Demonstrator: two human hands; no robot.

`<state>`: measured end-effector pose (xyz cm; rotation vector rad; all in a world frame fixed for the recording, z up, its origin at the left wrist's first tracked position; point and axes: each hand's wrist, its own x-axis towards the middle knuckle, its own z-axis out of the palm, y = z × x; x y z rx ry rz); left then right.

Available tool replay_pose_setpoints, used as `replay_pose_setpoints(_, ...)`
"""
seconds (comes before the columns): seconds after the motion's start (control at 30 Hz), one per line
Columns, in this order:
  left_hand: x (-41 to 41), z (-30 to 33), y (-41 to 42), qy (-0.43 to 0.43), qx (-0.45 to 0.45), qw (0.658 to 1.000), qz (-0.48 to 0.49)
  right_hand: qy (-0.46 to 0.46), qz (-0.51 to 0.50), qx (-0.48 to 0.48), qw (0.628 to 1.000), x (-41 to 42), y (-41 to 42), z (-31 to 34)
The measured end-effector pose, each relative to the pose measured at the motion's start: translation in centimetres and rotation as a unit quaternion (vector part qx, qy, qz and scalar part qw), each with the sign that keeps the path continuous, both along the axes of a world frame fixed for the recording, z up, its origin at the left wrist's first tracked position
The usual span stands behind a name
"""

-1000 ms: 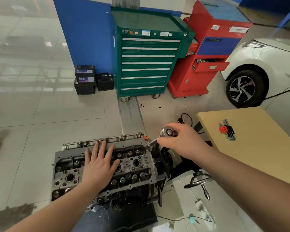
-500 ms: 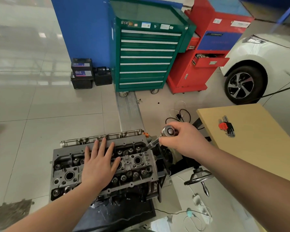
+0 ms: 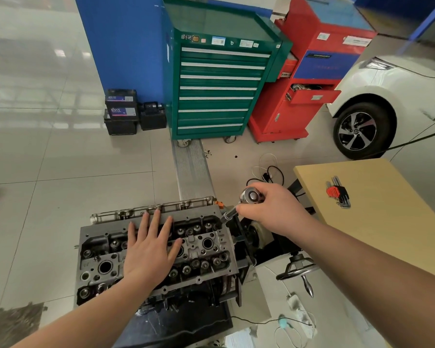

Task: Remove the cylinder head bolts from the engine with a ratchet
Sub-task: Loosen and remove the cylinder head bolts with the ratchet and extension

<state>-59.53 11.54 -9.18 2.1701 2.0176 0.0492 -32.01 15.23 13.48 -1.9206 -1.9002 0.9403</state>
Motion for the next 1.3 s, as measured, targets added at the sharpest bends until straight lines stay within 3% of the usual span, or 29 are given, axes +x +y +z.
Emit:
replay_pose_setpoints(0.27, 0.0, 0.1, 0.0, 0.003, -0.005, 1.000, -0.002, -0.010, -0.005, -0.001, 1.000, 0.9, 0.7, 0.1)
replay_pose_setpoints(0.5, 0.0, 0.3, -0.1, 0.000, -0.014, 1.000, -0.003, -0.088, 0.063, -0.029, 0.994, 0.3, 1.8, 0.9)
replay_pose_setpoints(0.6, 0.2, 1.0, 0.1, -0.003, -0.039, 0.999, 0.007, -0.081, 0.068, -0.020, 0.994, -0.7, 2.0, 0.9)
replay_pose_setpoints(0.67, 0.8, 2.5, 0.4, -0.031, -0.044, 0.998, 0.012, -0.064, 0.045, -0.017, 0.997, -1.0, 2.1, 1.0)
replay_pose_setpoints(0.73, 2.9, 5.3, 1.0, -0.112, -0.002, 0.993, -0.033, -0.068, 0.032, -0.019, 0.997, -0.9, 2.0, 1.1)
replay_pose_setpoints(0.83, 9.1, 10.3, 2.7, -0.357, -0.020, 0.930, -0.088, -0.065, 0.006, -0.040, 0.997, -0.8, 1.0, 0.8)
replay_pose_setpoints(0.93, 15.1, 13.2, 4.6, -0.590, -0.148, 0.793, -0.029, -0.022, -0.036, -0.080, 0.996, -0.8, 0.3, 1.0)
replay_pose_setpoints(0.97, 15.9, 13.2, 5.1, -0.613, -0.161, 0.773, -0.001, -0.015, -0.037, -0.092, 0.995, -0.6, 0.1, 1.2)
replay_pose_setpoints(1.13, 14.9, 11.8, 6.1, -0.581, -0.171, 0.795, -0.041, -0.160, 0.109, -0.048, 0.980, 0.9, -0.7, 2.7)
replay_pose_setpoints(1.3, 14.6, 12.3, 7.2, -0.520, -0.186, 0.830, -0.084, -0.296, 0.278, 0.092, 0.909, 0.6, 1.8, 4.7)
